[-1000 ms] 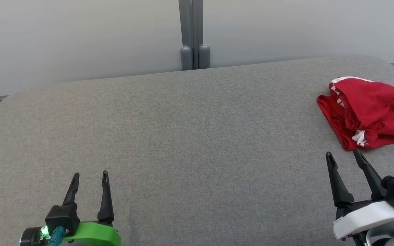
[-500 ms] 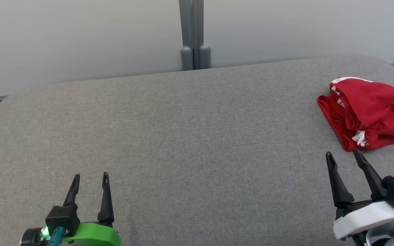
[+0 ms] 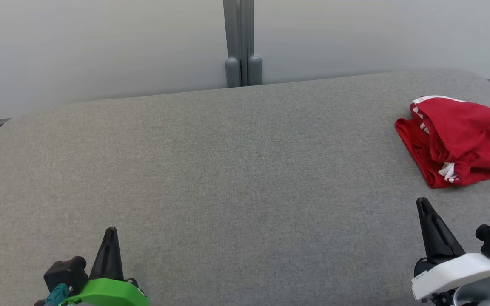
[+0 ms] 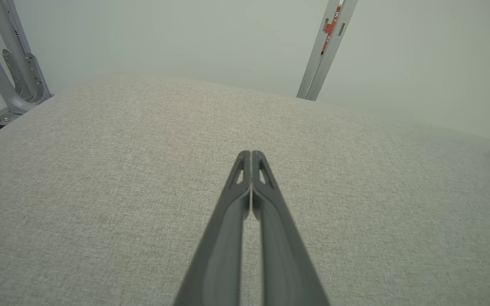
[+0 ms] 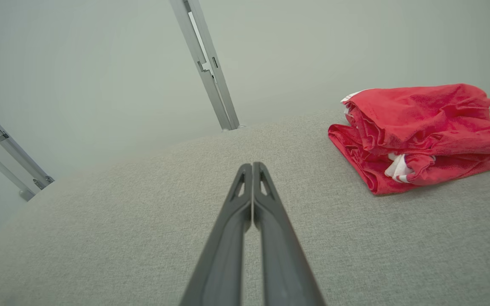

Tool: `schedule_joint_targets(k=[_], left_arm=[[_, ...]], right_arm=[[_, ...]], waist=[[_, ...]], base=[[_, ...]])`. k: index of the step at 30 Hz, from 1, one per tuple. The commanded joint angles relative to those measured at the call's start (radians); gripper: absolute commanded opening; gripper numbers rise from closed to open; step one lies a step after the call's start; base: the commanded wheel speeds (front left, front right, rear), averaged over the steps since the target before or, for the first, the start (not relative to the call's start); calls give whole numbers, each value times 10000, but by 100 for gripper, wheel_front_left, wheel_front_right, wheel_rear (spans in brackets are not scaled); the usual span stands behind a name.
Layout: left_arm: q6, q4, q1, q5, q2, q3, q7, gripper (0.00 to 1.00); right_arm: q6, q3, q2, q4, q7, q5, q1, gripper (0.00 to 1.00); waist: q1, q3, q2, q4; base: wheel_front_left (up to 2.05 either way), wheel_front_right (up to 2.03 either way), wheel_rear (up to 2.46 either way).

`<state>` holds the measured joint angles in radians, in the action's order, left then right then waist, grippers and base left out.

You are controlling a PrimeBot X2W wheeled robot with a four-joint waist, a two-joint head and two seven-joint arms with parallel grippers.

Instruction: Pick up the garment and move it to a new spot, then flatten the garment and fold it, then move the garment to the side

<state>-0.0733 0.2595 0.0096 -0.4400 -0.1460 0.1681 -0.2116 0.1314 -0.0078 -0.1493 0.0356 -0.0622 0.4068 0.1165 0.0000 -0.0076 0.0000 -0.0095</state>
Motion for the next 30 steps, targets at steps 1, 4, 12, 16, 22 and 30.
schedule_joint_targets(k=[1,4,12,16,22,30], left_arm=[[99,-154,-241,-424,-29,-160,99,0],[182,-158,-285,-894,12,-272,230,0],[400,-168,-405,-2149,121,-567,575,0],[500,-171,-461,-2718,169,-700,732,0],[639,-173,-534,-3533,238,-896,962,0],[814,-177,-627,-4531,325,-1135,1243,0]], right_arm=[[-1,-57,-38,42,56,472,-291,0],[-1,-76,-16,-79,107,976,-383,0],[-2,-131,54,-392,249,2307,-613,0],[-3,-160,90,-534,320,2913,-710,0],[-3,-205,144,-732,416,3768,-853,0],[-4,-268,211,-980,545,4817,-1030,0]], waist=[[0,2,0,1],[0,4,0,4],[0,12,0,10],[0,15,0,13],[0,21,0,18],[0,28,0,25]], base=[[0,0,0],[0,0,0],[0,0,0],[0,0,0],[0,0,0],[0,0,0]])
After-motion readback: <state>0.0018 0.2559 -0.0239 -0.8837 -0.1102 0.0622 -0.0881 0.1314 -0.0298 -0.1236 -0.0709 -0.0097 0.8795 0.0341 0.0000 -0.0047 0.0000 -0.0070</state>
